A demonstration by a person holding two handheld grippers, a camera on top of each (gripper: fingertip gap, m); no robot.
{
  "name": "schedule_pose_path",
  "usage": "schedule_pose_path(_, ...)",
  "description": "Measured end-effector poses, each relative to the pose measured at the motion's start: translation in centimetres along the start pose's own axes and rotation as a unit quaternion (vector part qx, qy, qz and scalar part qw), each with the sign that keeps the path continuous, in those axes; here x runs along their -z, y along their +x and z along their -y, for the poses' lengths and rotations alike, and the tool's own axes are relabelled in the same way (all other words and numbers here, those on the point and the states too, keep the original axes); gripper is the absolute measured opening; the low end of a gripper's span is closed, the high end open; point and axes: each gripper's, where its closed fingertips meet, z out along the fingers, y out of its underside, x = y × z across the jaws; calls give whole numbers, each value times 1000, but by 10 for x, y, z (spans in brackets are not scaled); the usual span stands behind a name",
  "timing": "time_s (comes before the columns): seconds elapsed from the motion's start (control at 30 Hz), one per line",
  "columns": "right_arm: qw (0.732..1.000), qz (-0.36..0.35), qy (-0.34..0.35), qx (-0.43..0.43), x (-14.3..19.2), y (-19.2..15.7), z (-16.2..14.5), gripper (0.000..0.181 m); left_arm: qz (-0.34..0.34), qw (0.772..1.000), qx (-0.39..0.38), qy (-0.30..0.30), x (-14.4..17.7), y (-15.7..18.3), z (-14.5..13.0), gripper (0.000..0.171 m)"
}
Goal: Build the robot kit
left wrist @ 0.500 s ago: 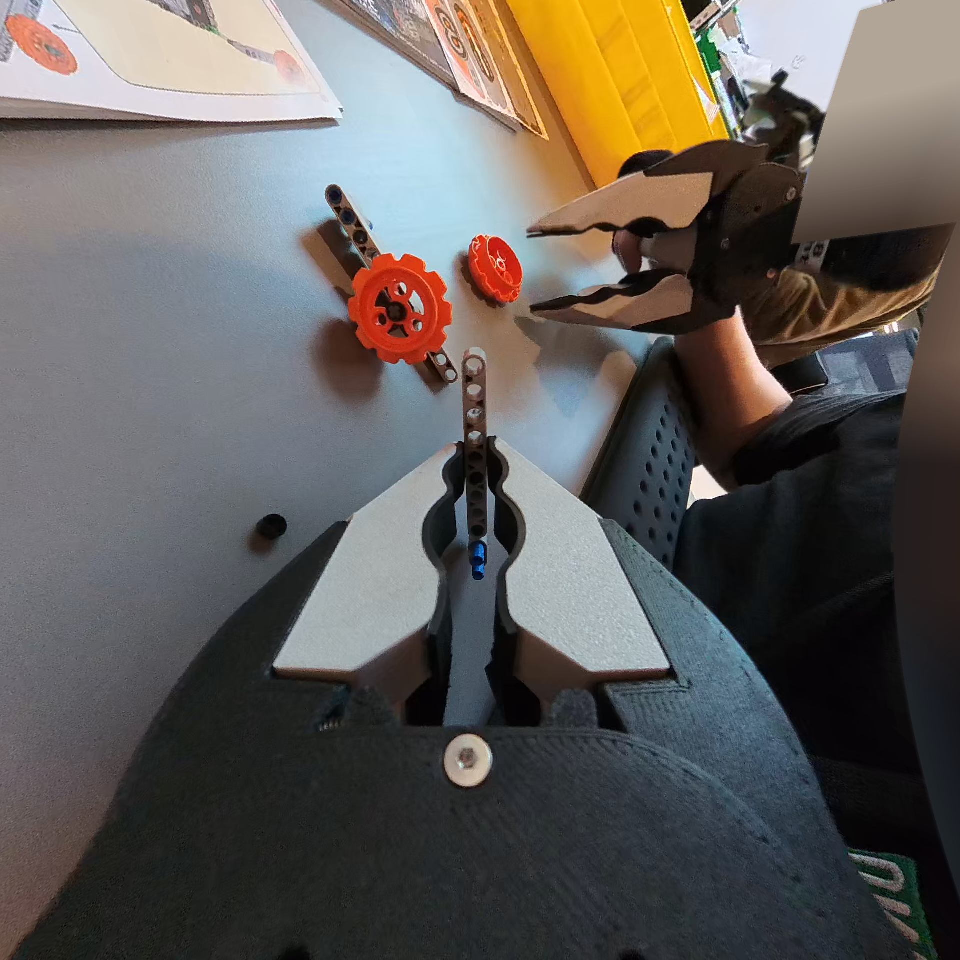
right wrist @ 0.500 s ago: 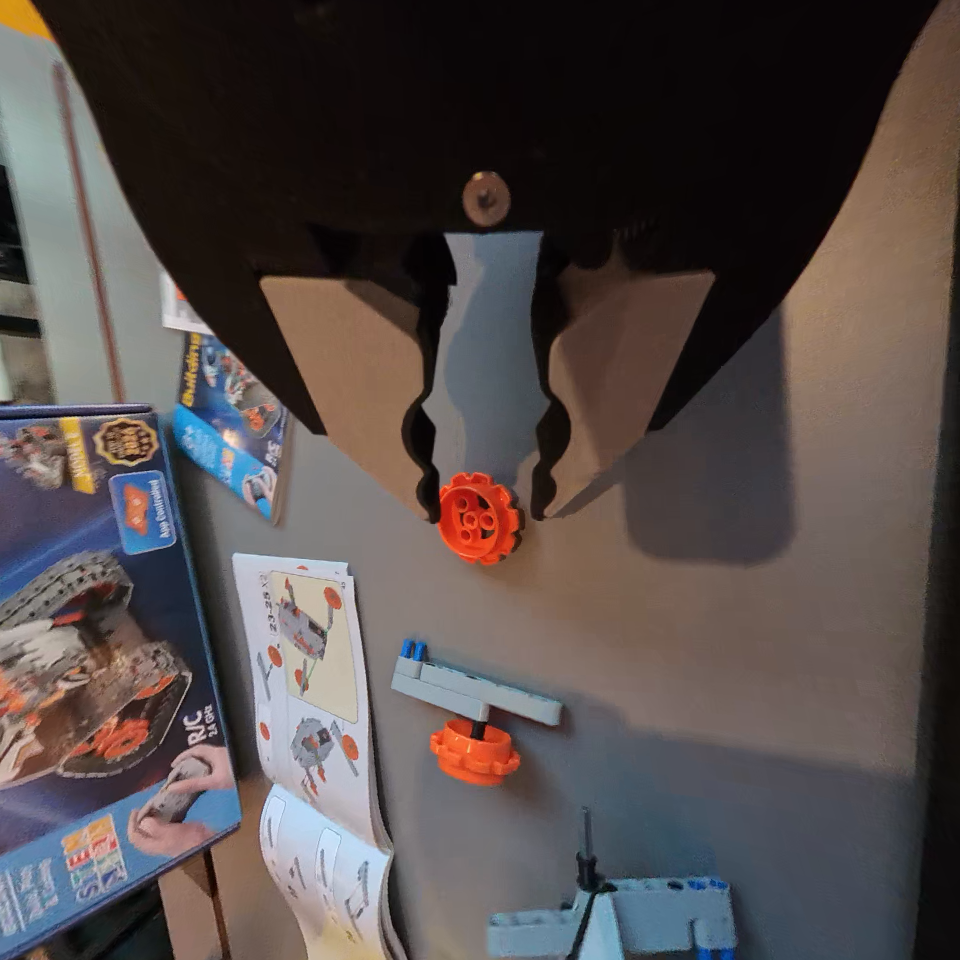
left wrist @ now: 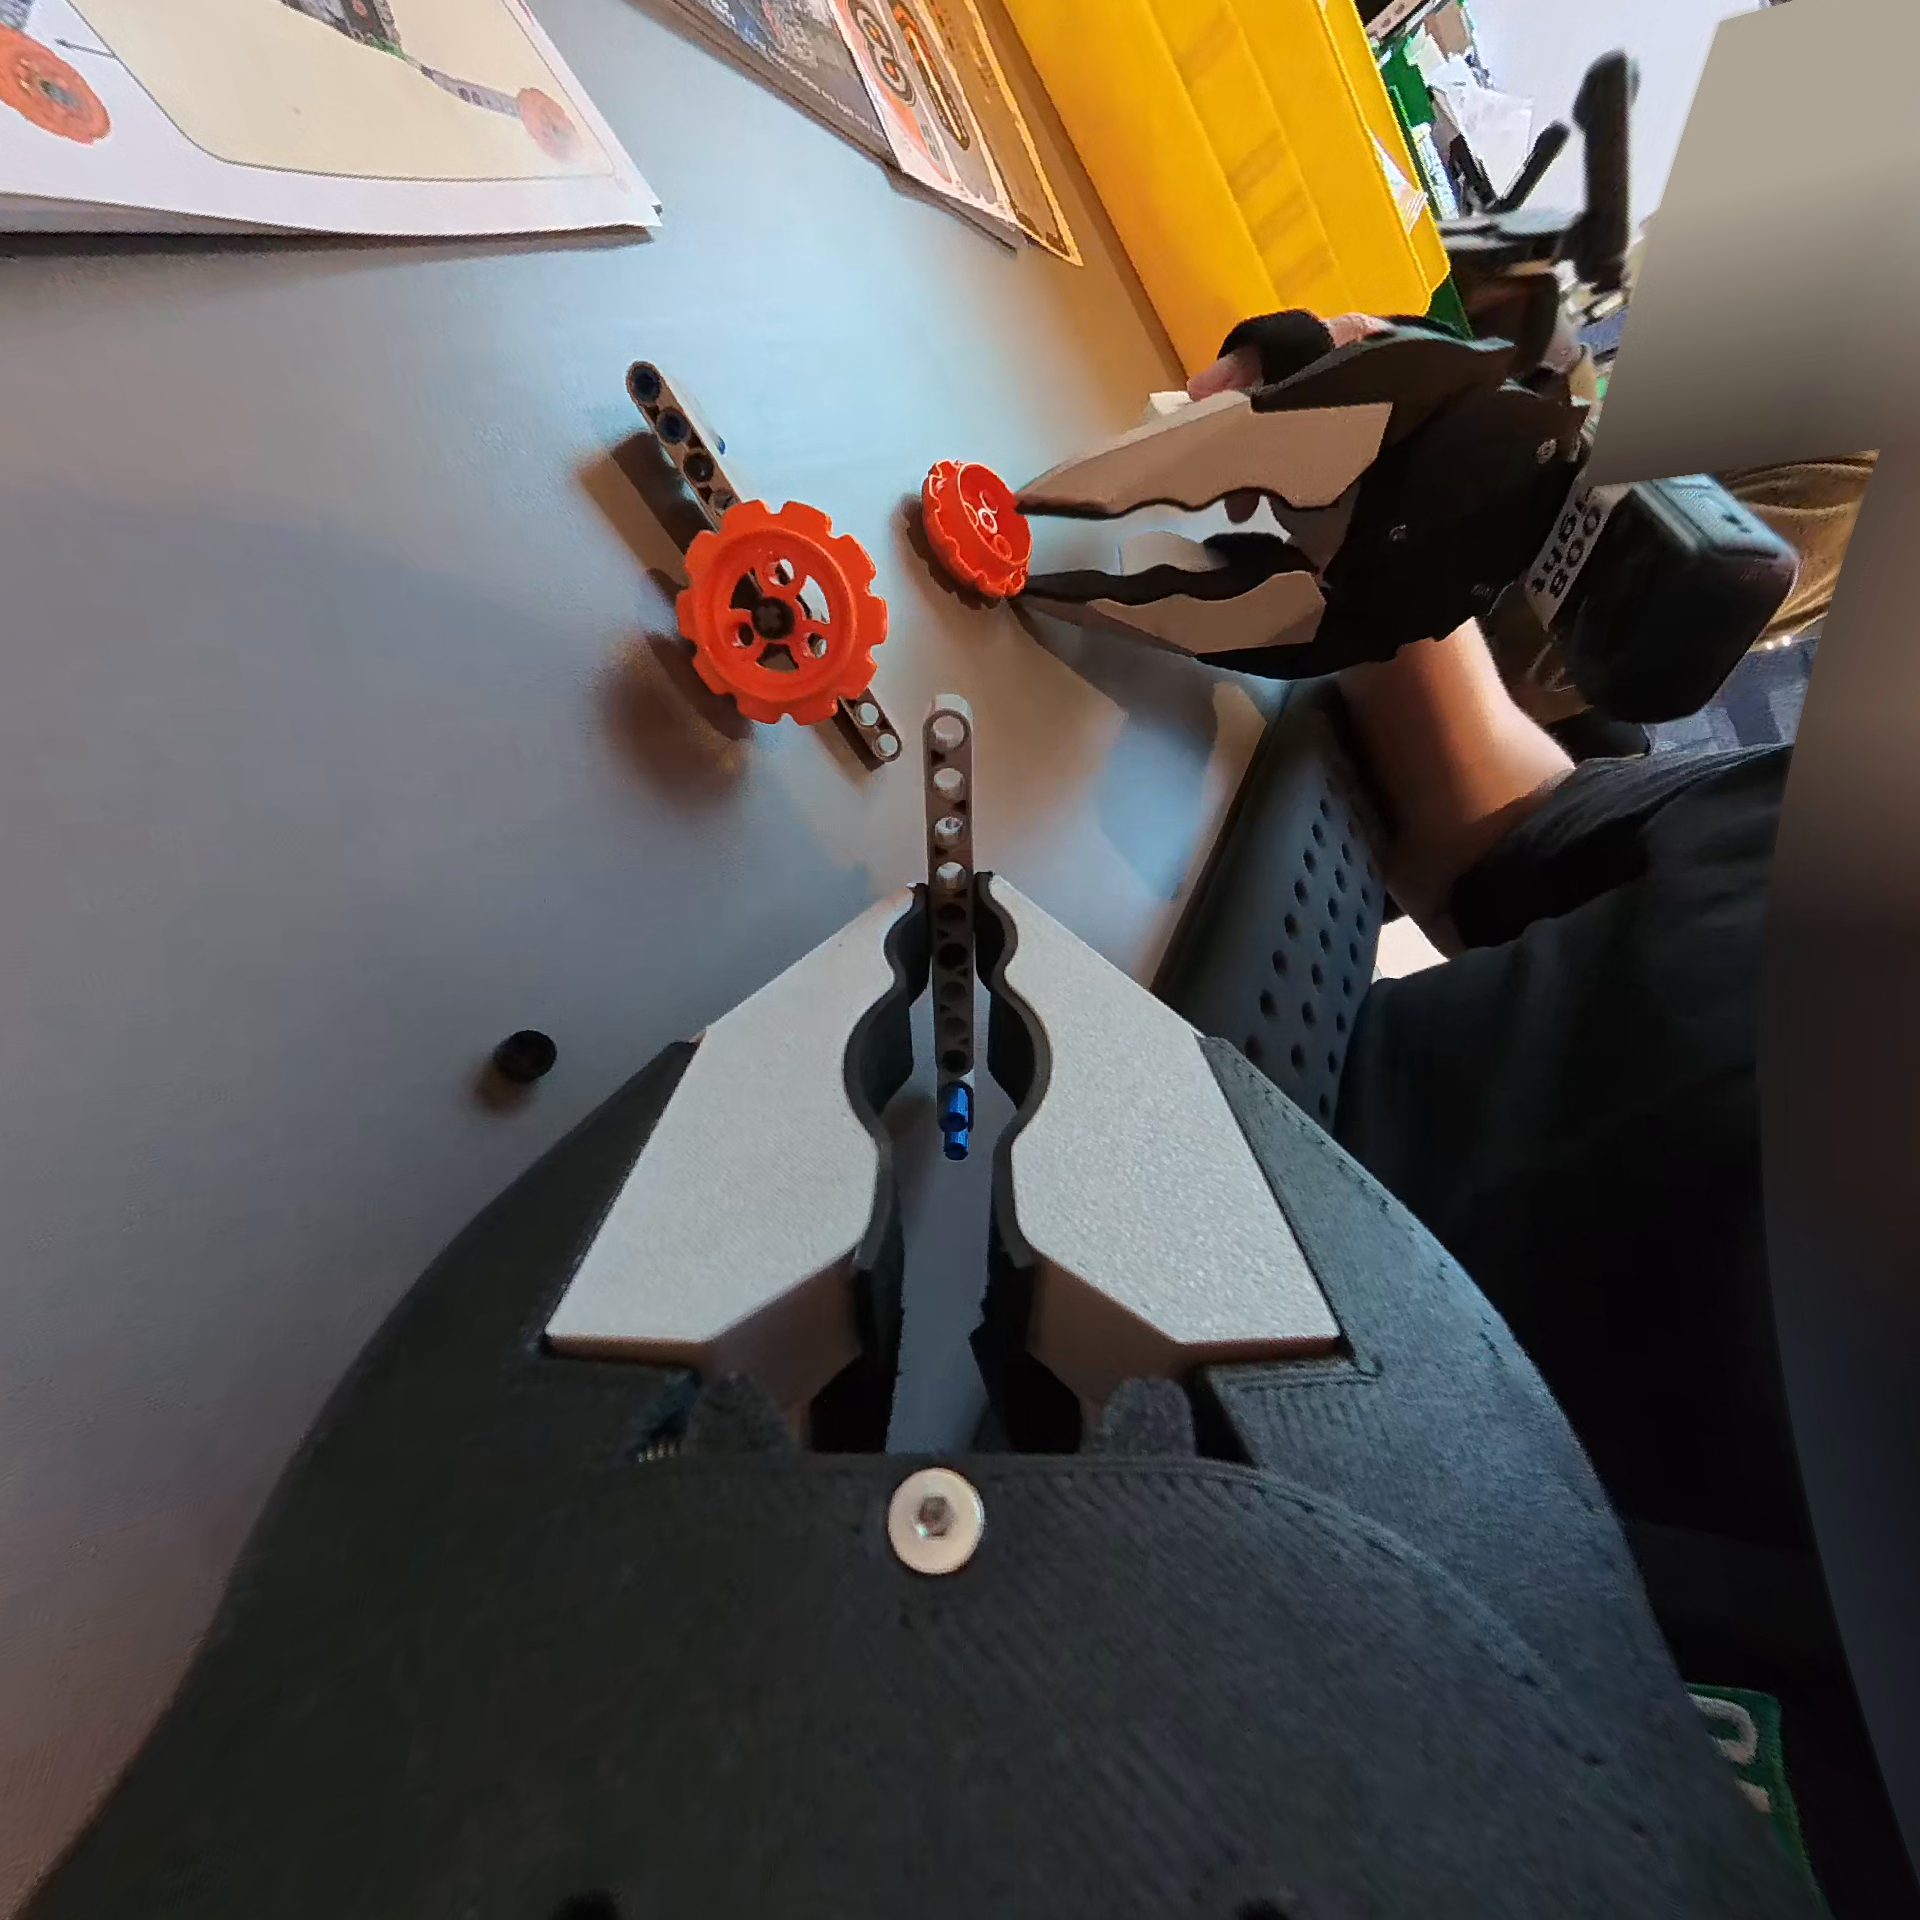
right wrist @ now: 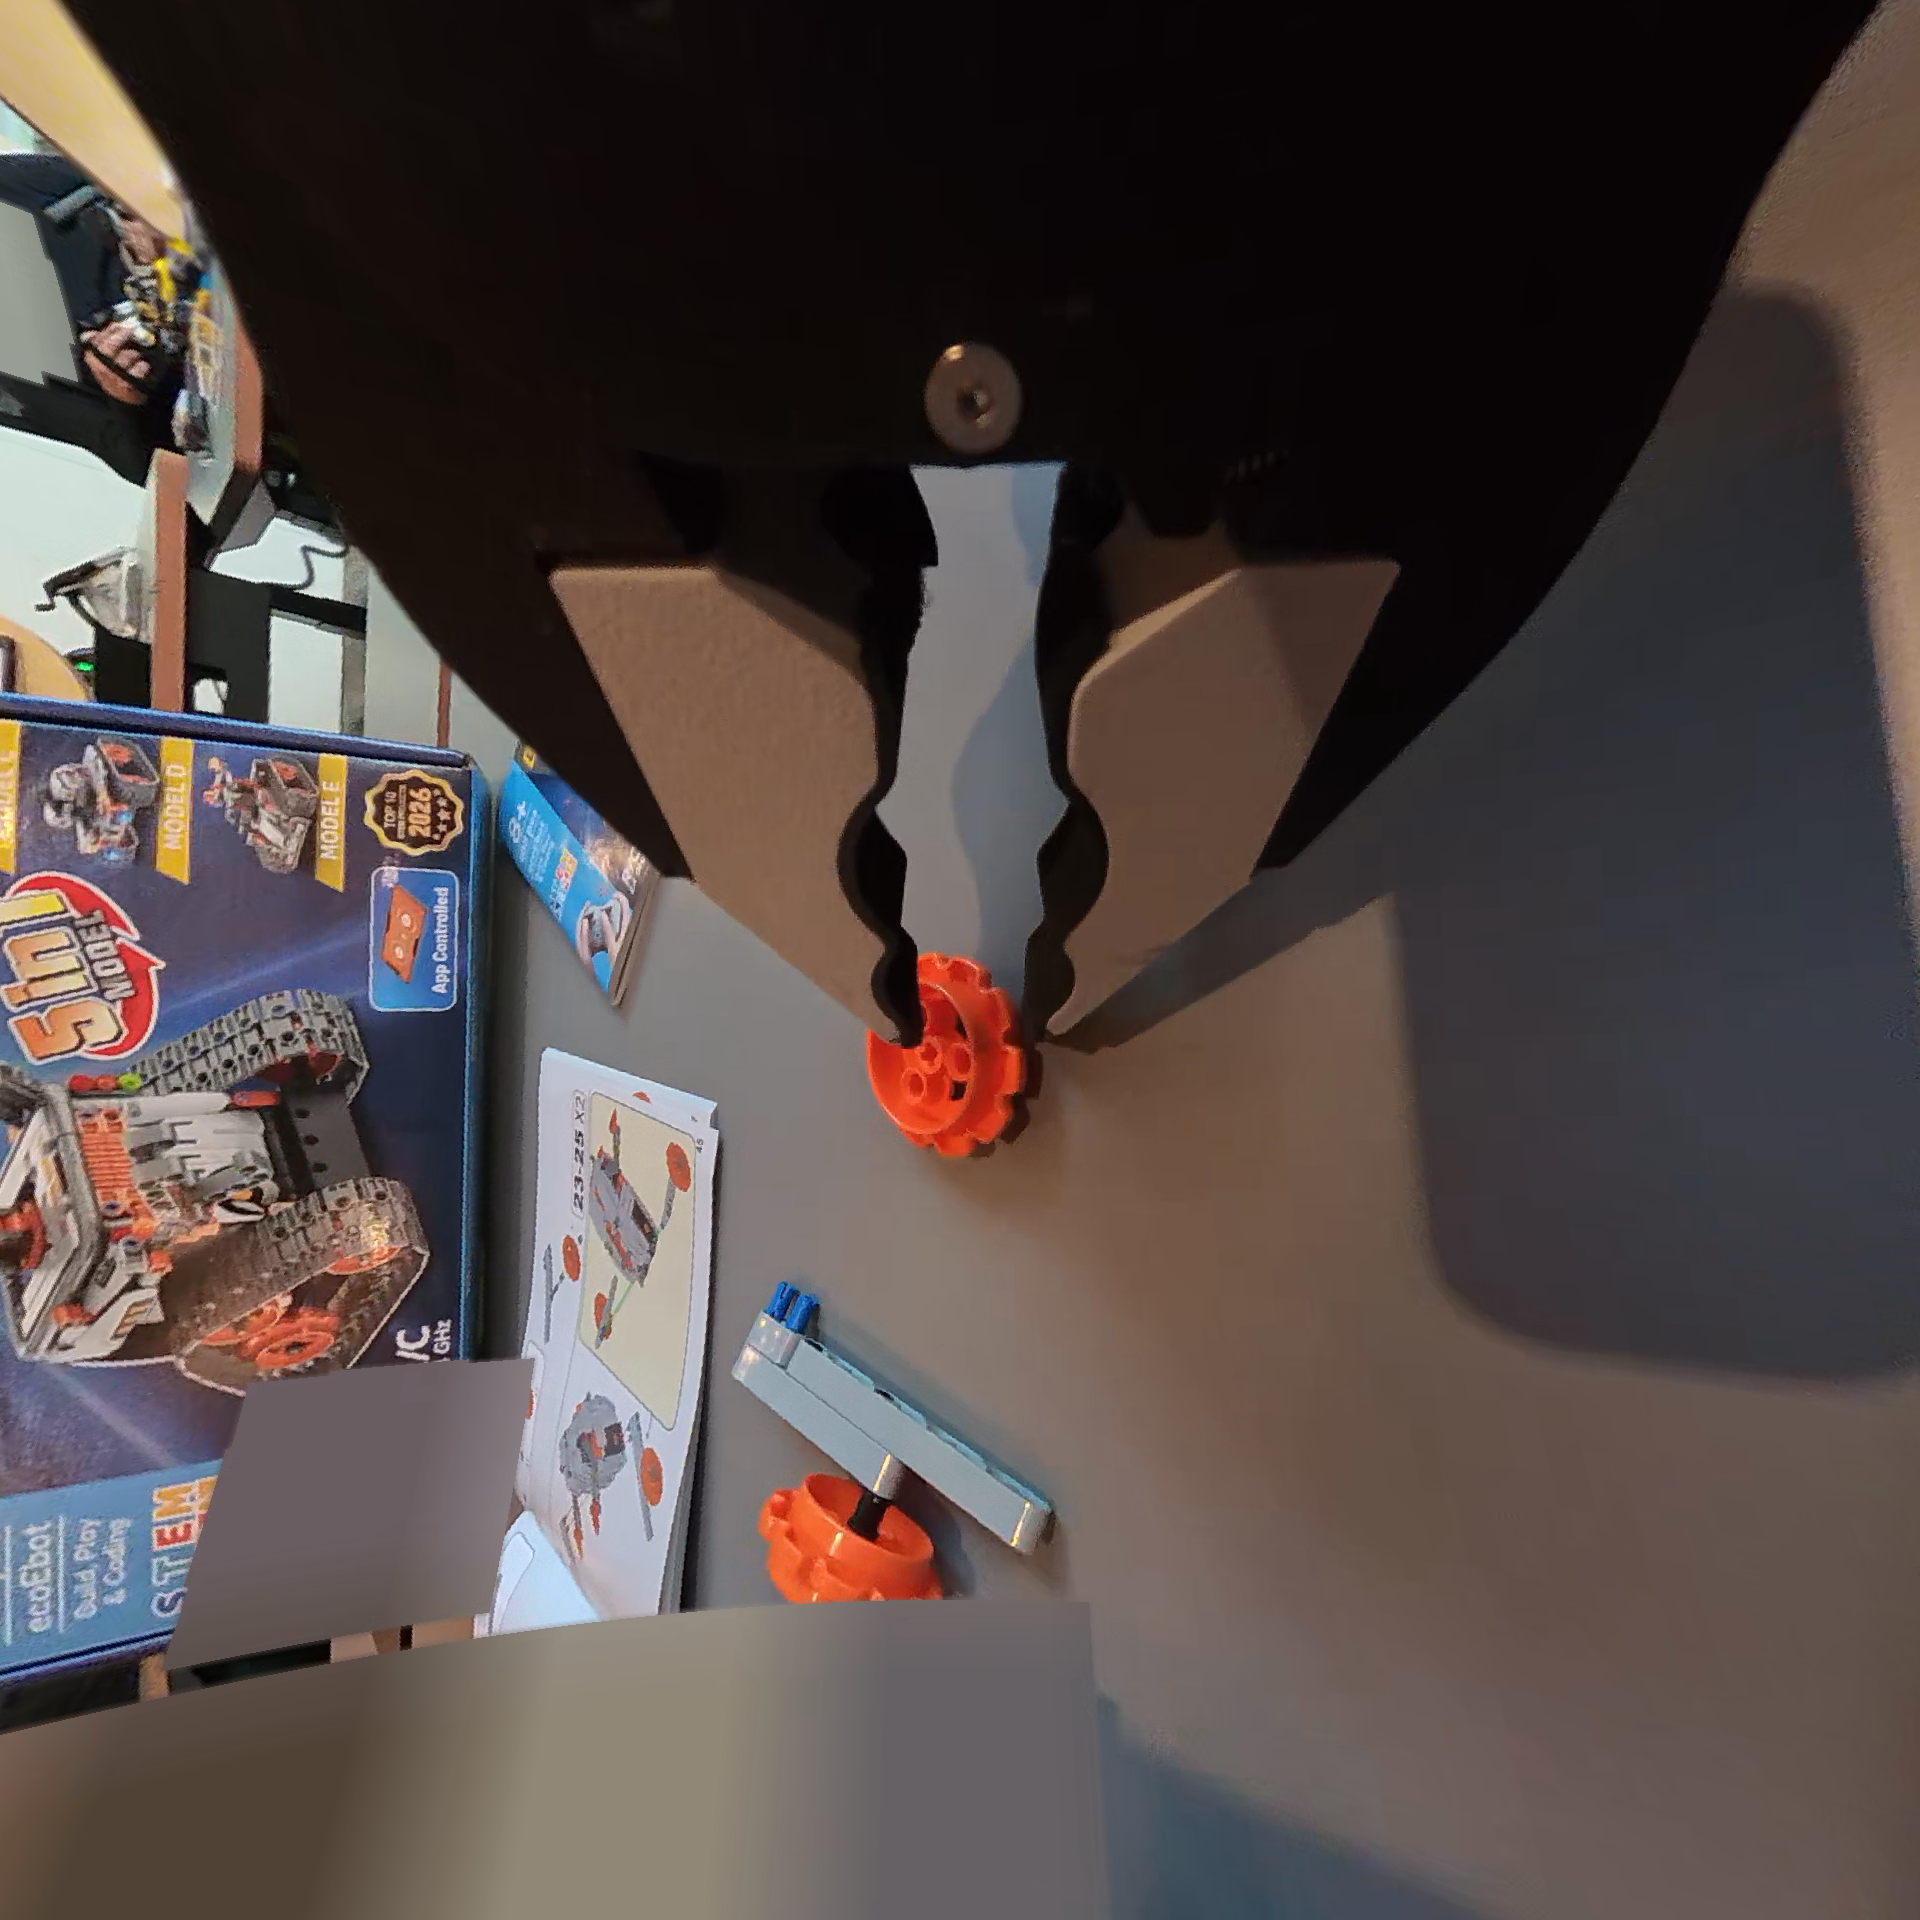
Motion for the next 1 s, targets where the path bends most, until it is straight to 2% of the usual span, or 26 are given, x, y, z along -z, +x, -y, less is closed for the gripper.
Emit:
schedule_pose_path(0.3,1000,10,9,-12,-5,0,3,10,-5,1000,2,-2,0,1,-1,6)
schedule_pose_path(0.4,997,22,37,-70,-5,5,8,9,-9,1000,3,0,0,2,0,6)
schedule_pose_path(0.47,982,40,82,-164,-2,15,16,9,-11,1000,4,1,1,2,0,5)
schedule_pose_path(0.5,964,60,108,-236,-1,21,20,9,-11,1000,5,1,1,2,0,6)
schedule_pose_path(0.53,933,98,132,-321,-1,26,24,9,-12,1000,5,1,1,3,0,6)
schedule_pose_path(0.57,887,148,164,-405,2,29,31,9,-12,1000,6,0,1,3,0,6)
schedule_pose_path(0.67,709,271,226,-611,7,41,38,9,-10,1000,3,-3,0,3,-1,6)
schedule_pose_path(0.7,669,287,223,-648,4,41,34,9,-10,1000,3,-3,0,3,-1,6)
schedule_pose_path(0.73,654,290,204,-668,-2,37,27,9,-10,1000,3,-4,0,3,-1,6)
schedule_pose_path(0.77,654,286,177,-677,-8,30,20,10,-9,1000,2,-4,0,2,-1,6)
schedule_pose_path(0.87,594,314,161,-723,-12,26,18,10,-8,1000,1,-4,0,3,-1,6)
schedule_pose_path(0.93,569,316,160,-742,-14,26,13,9,-9,1000,-1,-6,-1,3,-2,6)
schedule_pose_path(0.97,567,310,161,-747,-14,28,11,9,-9,1000,-3,-7,-1,4,-2,6)
schedule_pose_path(1.0,575,300,156,-745,-15,29,8,9,-9,1000,-4,-7,-1,4,-2,6)
